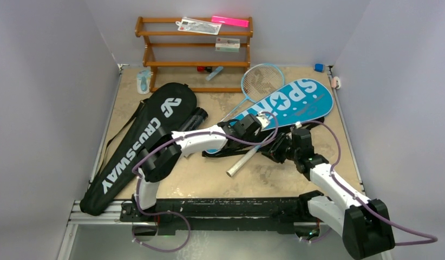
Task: Pack up the badminton gear
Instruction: Place the racket in the racket bag.
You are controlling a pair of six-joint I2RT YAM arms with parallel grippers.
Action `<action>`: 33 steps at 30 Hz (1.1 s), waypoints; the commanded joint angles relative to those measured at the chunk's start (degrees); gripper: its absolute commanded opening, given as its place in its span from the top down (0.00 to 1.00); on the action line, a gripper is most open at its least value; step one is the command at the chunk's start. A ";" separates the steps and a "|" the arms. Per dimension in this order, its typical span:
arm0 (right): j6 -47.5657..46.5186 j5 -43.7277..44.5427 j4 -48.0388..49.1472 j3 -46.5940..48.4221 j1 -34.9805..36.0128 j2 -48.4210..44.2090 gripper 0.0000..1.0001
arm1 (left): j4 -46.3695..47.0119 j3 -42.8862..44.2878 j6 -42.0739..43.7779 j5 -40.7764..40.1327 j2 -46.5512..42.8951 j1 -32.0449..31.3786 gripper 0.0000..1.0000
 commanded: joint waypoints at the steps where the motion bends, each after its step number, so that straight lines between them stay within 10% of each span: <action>1: 3.61 -0.28 0.03 -2.76 2.80 -2.09 0.67 | -0.49 3.88 -7.95 15.06 -3.12 1.92 1.00; 20: 7.81 -3.07 14.49 -11.25 6.11 5.15 0.43 | 6.84 -2.22 -20.32 40.10 -5.98 6.38 1.00; 33: 10.36 -3.89 17.35 -9.50 6.89 6.22 0.75 | 10.21 -5.75 -23.51 46.44 -7.91 7.20 1.00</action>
